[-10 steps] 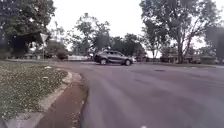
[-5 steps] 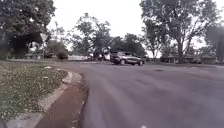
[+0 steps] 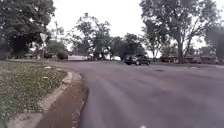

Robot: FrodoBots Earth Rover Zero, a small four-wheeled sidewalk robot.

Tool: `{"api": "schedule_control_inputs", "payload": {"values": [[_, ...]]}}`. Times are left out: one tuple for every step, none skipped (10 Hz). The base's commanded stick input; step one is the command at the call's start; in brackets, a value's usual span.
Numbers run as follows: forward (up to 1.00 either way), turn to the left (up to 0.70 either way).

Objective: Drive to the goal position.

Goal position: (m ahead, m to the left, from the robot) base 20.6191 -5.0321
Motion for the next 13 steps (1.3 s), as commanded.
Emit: {"api": "schedule_control_inputs", "payload": {"values": [[1.0,0.0],[1.0,0.0],[1.0,0.0],[1.0,0.0],[1.0,0.0],[1.0,0.0],[1.0,0.0],[1.0,0.0],[1.0,0.0],[1.0,0.0],[1.0,0.0],[1.0,0.0],[1.0,0.0]]}}
